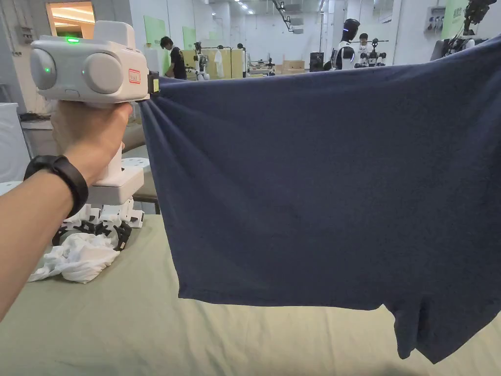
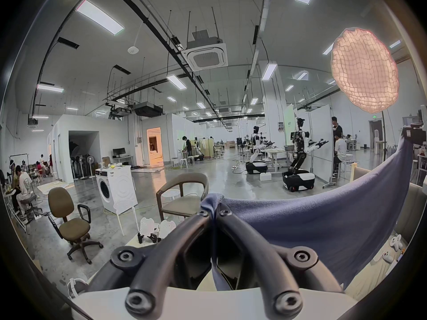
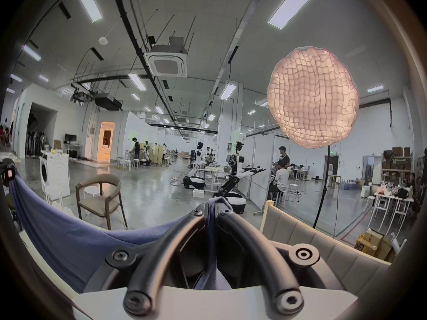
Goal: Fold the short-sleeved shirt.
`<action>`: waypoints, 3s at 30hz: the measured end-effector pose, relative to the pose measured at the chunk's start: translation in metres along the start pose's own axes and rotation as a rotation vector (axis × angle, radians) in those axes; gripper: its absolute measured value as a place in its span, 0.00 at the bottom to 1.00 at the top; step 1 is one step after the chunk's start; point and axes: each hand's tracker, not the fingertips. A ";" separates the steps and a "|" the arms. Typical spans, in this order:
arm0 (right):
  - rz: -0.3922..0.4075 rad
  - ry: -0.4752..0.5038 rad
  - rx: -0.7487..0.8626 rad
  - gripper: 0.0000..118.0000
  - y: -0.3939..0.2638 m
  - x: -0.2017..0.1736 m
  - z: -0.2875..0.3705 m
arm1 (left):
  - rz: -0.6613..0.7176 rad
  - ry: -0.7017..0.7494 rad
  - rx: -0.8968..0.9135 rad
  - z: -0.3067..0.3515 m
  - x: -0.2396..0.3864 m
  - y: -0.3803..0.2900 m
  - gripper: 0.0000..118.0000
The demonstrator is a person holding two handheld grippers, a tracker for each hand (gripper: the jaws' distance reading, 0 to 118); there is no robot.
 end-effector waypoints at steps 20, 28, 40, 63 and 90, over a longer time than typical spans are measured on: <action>-0.102 0.196 -0.296 0.01 -0.214 0.011 0.092 | 0.151 -0.162 -0.335 0.080 -0.007 -0.228 0.00; -0.209 0.216 -0.403 0.01 -0.308 0.058 0.238 | 0.218 -0.258 -0.401 0.218 -0.025 -0.319 0.00; -0.324 0.161 -0.695 0.01 -0.458 0.080 0.367 | 0.387 -0.218 -0.628 0.317 -0.046 -0.465 0.00; -0.236 0.242 -0.394 0.49 -0.380 0.032 0.421 | 0.136 -0.039 -0.178 0.402 -0.020 -0.347 0.61; -0.213 0.359 -0.309 0.00 -0.350 -0.004 0.450 | 0.166 -0.184 -0.259 0.422 -0.017 -0.337 0.34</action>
